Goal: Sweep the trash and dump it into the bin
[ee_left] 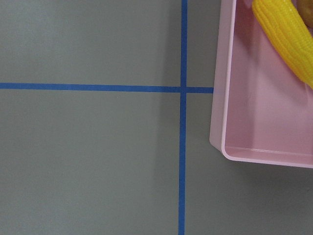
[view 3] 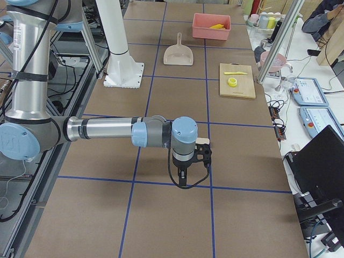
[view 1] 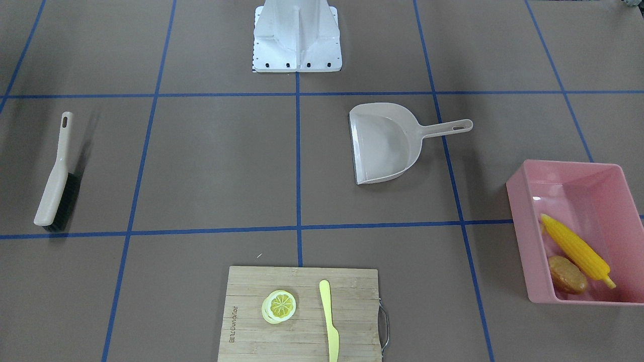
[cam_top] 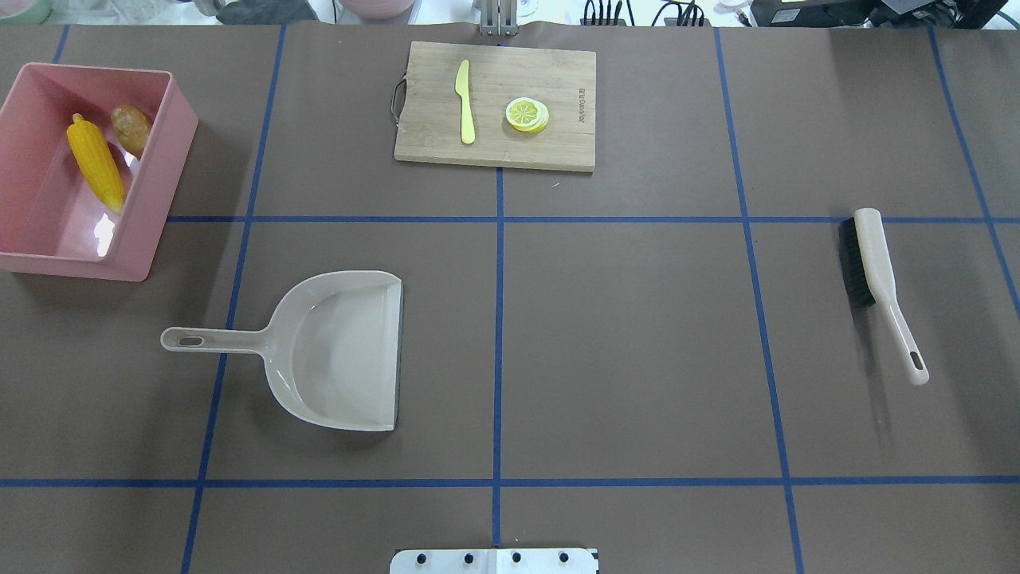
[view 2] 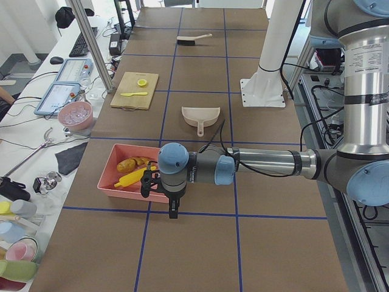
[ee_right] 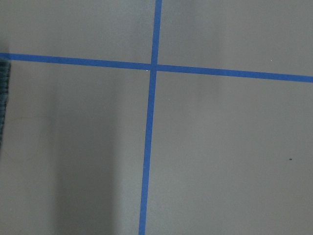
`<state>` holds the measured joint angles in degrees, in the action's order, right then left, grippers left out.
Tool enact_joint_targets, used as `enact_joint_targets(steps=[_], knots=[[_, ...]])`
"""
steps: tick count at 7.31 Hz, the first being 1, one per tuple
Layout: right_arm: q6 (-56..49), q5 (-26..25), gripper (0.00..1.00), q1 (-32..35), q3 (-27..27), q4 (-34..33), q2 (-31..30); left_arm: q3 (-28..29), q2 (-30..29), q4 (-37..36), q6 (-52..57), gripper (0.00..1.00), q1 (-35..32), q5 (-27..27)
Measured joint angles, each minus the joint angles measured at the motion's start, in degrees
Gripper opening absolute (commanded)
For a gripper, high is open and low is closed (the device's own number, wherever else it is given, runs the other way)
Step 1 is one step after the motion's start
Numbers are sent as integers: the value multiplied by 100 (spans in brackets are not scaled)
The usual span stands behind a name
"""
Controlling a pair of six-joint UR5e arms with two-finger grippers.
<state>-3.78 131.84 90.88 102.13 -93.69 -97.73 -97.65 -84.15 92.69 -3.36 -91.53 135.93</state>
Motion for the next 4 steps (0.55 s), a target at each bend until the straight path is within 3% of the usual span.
enact_joint_targets(steps=[4], knots=[[-1,0,100,0,-8,0,0,32,-27,-46,-6,98,4,-30]])
